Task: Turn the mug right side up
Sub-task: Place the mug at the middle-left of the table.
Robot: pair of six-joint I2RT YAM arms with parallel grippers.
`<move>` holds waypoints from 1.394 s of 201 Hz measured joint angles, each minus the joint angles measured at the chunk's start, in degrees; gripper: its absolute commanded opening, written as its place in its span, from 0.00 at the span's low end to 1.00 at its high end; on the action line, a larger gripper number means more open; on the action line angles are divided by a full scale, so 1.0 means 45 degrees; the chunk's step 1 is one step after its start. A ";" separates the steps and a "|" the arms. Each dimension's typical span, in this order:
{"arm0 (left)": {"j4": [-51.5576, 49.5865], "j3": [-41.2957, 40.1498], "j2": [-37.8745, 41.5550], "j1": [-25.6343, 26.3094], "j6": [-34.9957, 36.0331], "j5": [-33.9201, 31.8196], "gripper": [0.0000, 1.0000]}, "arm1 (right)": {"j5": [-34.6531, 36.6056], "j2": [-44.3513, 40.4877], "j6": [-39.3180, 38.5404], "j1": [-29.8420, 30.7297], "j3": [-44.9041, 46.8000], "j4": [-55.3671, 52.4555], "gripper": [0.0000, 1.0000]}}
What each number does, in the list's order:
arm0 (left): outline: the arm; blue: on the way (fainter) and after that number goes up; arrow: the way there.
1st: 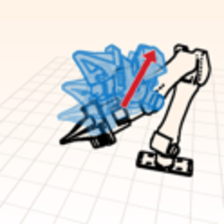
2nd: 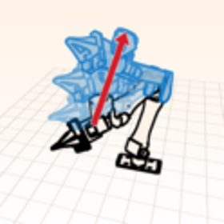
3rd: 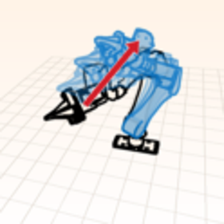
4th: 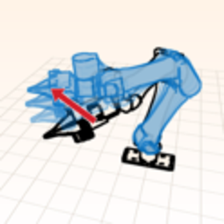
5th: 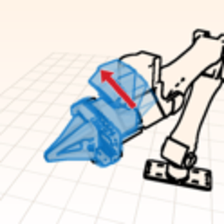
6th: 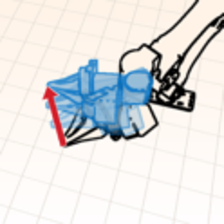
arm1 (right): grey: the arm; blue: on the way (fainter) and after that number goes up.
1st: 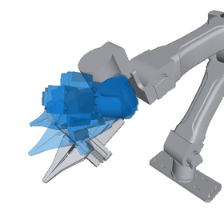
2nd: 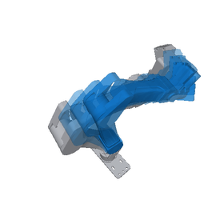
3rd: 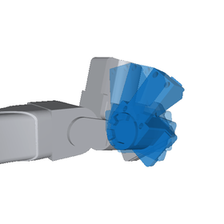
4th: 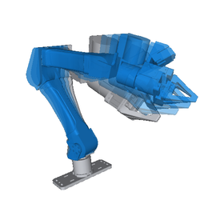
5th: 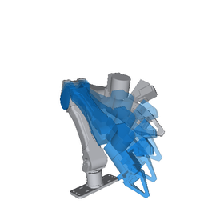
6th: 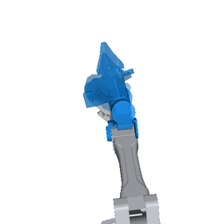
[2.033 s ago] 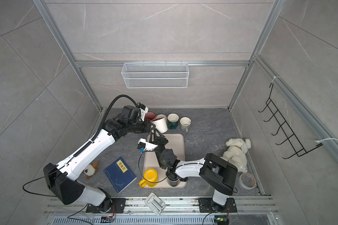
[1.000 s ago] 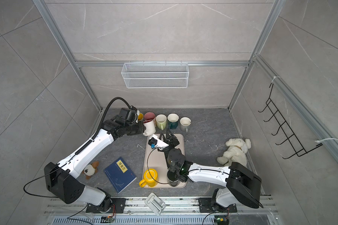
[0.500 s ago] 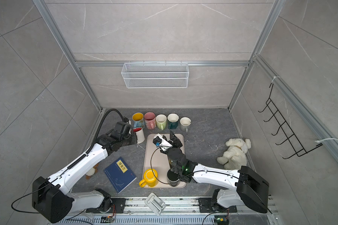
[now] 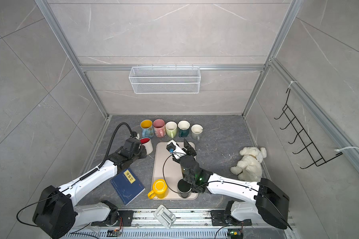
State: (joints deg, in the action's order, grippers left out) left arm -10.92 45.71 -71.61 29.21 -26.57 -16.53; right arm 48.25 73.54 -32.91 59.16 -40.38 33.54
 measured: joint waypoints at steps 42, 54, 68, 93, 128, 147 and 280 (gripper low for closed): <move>0.1443 -0.0350 -0.0452 0.0000 0.0447 -0.0039 0.00 | 0.0000 -0.0121 0.0219 -0.0097 0.0000 -0.0155 0.55; 0.1695 -0.0432 -0.0695 0.0000 0.0588 -0.0063 0.00 | 0.0000 -0.0131 0.0272 -0.0121 0.0000 -0.0175 0.55; 0.1904 -0.0525 -0.0952 0.0000 0.0733 -0.0102 0.00 | 0.0000 -0.0131 0.0287 -0.0165 0.0000 -0.0180 0.55; 0.2186 -0.0724 -0.1141 0.0000 0.0996 -0.0238 0.00 | 0.0000 -0.0165 0.0330 -0.0253 0.0000 -0.0180 0.55; 0.2817 -0.0743 -0.1569 0.0000 0.1229 -0.0330 0.00 | 0.0000 -0.0204 0.0379 -0.0287 0.0000 -0.0185 0.56; 0.3249 -0.0806 -0.1855 0.0000 0.1331 -0.0340 0.00 | -0.0005 -0.0204 0.0413 -0.0311 0.0000 -0.0189 0.56; 0.4405 -0.1127 -0.2856 0.0024 0.1535 -0.1030 0.00 | 0.0005 -0.0204 0.0520 -0.0379 0.0000 -0.0194 0.58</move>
State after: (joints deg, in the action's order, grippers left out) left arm 8.91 40.64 -84.47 29.32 -19.66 -21.17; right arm 48.27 72.62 -30.57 57.45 -40.38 32.67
